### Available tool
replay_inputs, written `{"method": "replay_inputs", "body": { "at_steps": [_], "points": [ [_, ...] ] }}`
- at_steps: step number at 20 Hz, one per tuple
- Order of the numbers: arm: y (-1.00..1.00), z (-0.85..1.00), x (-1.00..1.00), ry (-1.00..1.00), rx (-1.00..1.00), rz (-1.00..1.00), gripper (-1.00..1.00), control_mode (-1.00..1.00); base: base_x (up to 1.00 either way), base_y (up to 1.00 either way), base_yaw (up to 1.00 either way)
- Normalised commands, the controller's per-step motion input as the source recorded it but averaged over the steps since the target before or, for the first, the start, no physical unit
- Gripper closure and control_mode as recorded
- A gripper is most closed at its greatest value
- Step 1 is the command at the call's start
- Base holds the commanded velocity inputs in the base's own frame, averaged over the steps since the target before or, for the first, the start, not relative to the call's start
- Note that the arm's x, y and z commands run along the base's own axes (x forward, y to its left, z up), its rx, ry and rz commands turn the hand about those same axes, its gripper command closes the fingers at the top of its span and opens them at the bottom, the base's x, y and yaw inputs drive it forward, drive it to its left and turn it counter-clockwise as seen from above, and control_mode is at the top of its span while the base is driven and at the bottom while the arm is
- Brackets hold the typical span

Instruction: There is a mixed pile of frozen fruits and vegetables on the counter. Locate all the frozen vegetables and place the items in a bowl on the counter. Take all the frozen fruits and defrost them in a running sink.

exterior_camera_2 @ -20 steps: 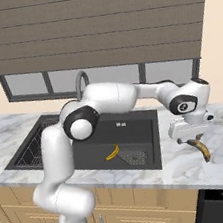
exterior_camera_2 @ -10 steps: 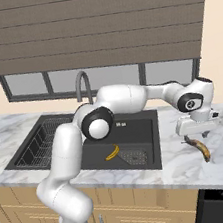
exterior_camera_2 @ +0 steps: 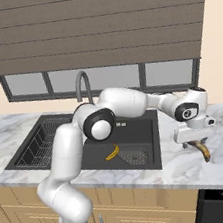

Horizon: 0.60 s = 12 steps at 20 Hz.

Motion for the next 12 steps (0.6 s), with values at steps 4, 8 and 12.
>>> {"method": "replay_inputs", "body": {
  "at_steps": [4,8,12],
  "points": [
    [-0.22,-0.33,0.12,0.00,0.01,0.00,-1.00,-1.00,0.00,0.00,0.00],
    [-0.20,-0.23,0.19,-0.01,-0.01,0.00,-1.00,-1.00,0.00,0.00,0.00],
    [-0.26,-0.11,0.25,0.00,0.00,0.00,-1.00,-1.00,0.00,0.00,0.00]
  ]
}}
